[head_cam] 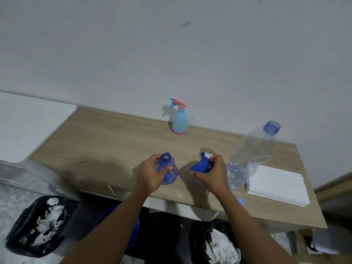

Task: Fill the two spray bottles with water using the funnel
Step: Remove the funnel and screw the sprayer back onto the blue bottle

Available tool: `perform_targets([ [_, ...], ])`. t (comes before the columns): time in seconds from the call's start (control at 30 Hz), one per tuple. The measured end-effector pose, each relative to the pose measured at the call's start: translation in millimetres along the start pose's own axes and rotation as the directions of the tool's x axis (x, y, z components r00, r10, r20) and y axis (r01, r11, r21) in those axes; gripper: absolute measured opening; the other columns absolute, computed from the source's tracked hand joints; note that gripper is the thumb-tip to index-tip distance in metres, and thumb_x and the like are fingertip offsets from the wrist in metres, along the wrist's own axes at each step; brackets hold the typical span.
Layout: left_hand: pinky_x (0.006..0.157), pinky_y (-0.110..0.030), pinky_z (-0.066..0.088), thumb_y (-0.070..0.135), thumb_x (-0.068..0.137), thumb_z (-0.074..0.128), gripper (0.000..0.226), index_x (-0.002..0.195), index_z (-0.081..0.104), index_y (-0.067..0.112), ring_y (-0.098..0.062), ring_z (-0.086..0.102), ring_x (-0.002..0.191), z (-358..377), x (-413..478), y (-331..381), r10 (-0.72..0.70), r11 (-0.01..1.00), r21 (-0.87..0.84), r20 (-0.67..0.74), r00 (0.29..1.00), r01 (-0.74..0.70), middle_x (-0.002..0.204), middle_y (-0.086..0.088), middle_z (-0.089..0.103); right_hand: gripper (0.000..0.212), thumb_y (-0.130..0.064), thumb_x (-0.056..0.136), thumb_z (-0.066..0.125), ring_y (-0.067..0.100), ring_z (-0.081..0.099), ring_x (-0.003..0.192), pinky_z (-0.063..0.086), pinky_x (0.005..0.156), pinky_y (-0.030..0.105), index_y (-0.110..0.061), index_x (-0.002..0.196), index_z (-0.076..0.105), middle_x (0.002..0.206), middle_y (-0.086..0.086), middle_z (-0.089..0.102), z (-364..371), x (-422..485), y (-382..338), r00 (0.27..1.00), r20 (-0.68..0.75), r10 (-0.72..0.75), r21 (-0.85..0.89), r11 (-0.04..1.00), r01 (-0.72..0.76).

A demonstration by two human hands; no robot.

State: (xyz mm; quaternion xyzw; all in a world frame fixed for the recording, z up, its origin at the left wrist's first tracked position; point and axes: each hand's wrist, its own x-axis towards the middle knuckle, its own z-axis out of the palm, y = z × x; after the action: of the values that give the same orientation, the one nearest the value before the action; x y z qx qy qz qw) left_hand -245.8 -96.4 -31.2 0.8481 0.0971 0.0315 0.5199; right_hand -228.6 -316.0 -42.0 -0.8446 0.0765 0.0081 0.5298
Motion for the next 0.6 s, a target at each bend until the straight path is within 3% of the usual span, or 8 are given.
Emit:
perform_targets([
  [0.13,0.071,0.003,0.041,0.015,0.076,0.084,0.045,0.116,0.064,0.015,0.018,0.057,0.084,1,3,-5,0.015,1.0,0.0,-0.005,1.0,-0.015,0.095,0.017,0.063,0.068,-0.029,0.059,0.089,0.024,0.057,0.099,0.049,0.076,0.034,-0.024,0.114,0.049,0.113,0.001,0.053,16,2,16,0.988,0.146,0.046,-0.341,0.94,0.006],
  [0.23,0.071,0.003,0.04,0.016,0.075,0.085,0.046,0.117,0.064,0.014,0.008,0.059,0.087,1,5,-8,0.015,1.0,0.008,-0.009,1.0,-0.015,0.098,0.011,0.065,0.078,-0.035,0.058,0.087,0.028,0.055,0.11,0.051,0.086,0.037,-0.025,0.128,0.054,0.122,0.006,0.049,29,6,20,0.96,0.267,0.081,-0.52,0.851,0.073],
  [0.4,0.072,0.001,0.042,0.02,0.074,0.085,0.049,0.118,0.064,0.015,-0.004,0.06,0.094,1,10,-13,0.02,1.0,0.011,-0.003,1.0,-0.02,0.102,0.009,0.066,0.082,-0.036,0.061,0.085,0.026,0.048,0.116,0.044,0.093,0.034,-0.024,0.135,0.05,0.12,0.006,0.05,43,7,26,0.945,0.309,0.106,-0.562,0.822,0.092],
  [0.53,0.073,0.001,0.043,0.022,0.074,0.086,0.05,0.118,0.064,0.017,-0.004,0.061,0.096,2,15,-17,0.028,0.999,0.015,0.005,1.0,-0.028,0.103,0.009,0.067,0.081,-0.034,0.062,0.086,0.026,0.049,0.117,0.043,0.092,0.031,-0.022,0.134,0.051,0.122,0.005,0.051,45,6,30,0.951,0.288,0.112,-0.523,0.851,0.058],
  [0.6,0.073,0.001,0.043,0.023,0.074,0.086,0.05,0.119,0.064,0.018,-0.001,0.061,0.095,2,16,-19,0.02,1.0,0.017,0.008,1.0,-0.02,0.105,0.008,0.067,0.088,-0.042,0.057,0.089,0.021,0.048,0.119,0.043,0.093,0.029,-0.023,0.134,0.051,0.121,0.0,0.049,42,4,31,0.948,0.3,0.105,-0.479,0.876,0.055],
])
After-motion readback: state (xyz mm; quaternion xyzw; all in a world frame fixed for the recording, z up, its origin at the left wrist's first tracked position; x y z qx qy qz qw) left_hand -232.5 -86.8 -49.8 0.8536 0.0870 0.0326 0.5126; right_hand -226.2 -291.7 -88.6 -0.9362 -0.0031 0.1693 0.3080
